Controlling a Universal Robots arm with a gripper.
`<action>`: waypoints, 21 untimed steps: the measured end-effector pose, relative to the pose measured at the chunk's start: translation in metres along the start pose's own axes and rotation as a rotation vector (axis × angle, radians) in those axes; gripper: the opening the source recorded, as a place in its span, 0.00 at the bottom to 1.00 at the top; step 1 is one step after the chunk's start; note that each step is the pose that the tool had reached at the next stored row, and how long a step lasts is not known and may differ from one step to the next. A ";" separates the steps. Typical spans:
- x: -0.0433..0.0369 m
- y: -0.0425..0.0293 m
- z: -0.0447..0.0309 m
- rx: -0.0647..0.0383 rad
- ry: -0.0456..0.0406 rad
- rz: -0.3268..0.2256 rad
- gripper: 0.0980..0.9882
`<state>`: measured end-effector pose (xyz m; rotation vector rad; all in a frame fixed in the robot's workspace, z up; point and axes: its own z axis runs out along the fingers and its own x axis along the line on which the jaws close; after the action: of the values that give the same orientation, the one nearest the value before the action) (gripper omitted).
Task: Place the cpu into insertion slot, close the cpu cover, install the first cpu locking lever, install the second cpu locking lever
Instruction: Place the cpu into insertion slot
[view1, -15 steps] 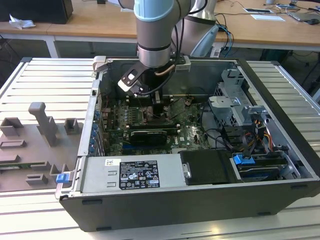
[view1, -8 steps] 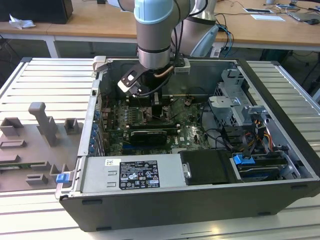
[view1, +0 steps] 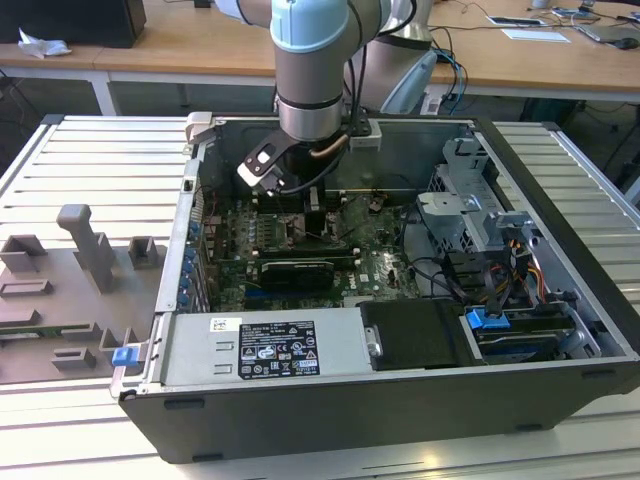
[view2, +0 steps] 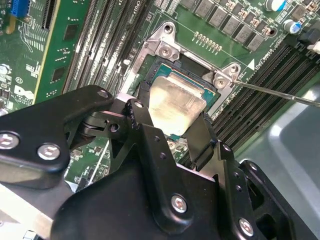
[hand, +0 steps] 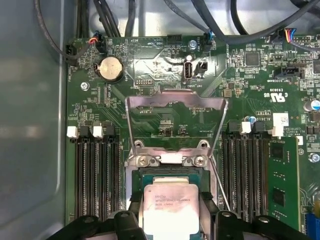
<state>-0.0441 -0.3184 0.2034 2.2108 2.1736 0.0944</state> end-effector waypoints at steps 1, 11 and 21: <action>0.0000 -0.0001 0.0011 0.000 -0.0017 0.000 0.49; 0.0005 0.0010 0.0030 0.000 -0.0021 0.001 0.58; 0.0000 0.0011 0.0030 0.000 -0.0031 0.001 0.48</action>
<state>-0.0428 -0.3184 0.2005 2.2103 2.1713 0.0907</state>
